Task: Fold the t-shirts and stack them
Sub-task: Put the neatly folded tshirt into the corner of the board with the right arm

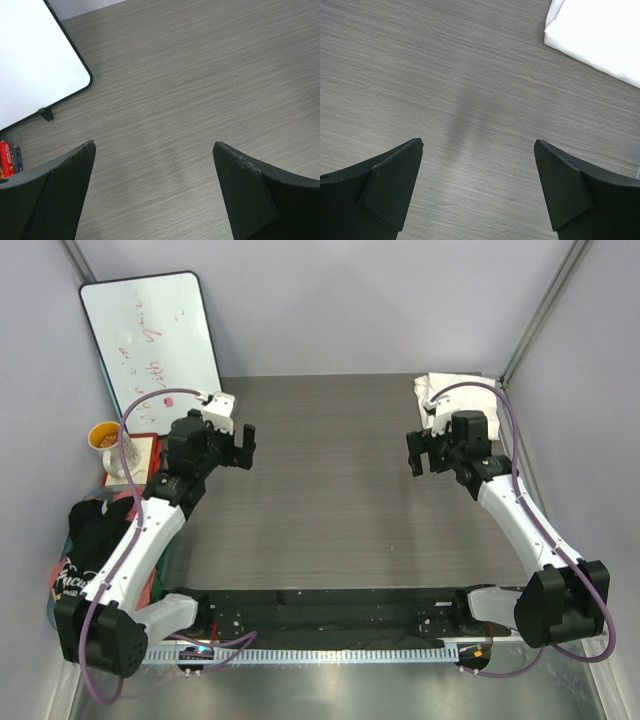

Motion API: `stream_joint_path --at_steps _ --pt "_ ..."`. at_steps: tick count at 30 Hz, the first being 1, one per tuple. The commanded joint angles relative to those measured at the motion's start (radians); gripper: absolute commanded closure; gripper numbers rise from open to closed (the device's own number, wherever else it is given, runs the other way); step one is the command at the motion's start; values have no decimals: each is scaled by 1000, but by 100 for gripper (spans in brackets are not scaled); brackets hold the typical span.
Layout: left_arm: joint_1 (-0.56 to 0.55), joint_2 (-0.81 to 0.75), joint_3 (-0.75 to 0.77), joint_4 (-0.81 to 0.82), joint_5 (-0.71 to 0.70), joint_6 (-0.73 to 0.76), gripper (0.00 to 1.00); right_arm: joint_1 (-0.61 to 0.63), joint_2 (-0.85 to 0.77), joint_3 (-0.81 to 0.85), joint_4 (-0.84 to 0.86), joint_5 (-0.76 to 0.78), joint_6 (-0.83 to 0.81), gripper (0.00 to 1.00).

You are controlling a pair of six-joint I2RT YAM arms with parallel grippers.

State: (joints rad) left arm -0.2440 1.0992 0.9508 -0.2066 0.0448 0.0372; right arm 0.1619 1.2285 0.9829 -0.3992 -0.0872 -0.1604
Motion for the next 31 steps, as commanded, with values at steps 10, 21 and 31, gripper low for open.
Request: stream_joint_path --at_steps 10,21,31 --pt "-3 22 -4 56 -14 15 0 7 14 33 83 63 -18 0" --pt "-5 60 -7 79 -8 18 0 10 46 56 105 126 -14 0" --pt "-3 88 14 81 -14 13 0 11 45 46 120 129 -1 0"
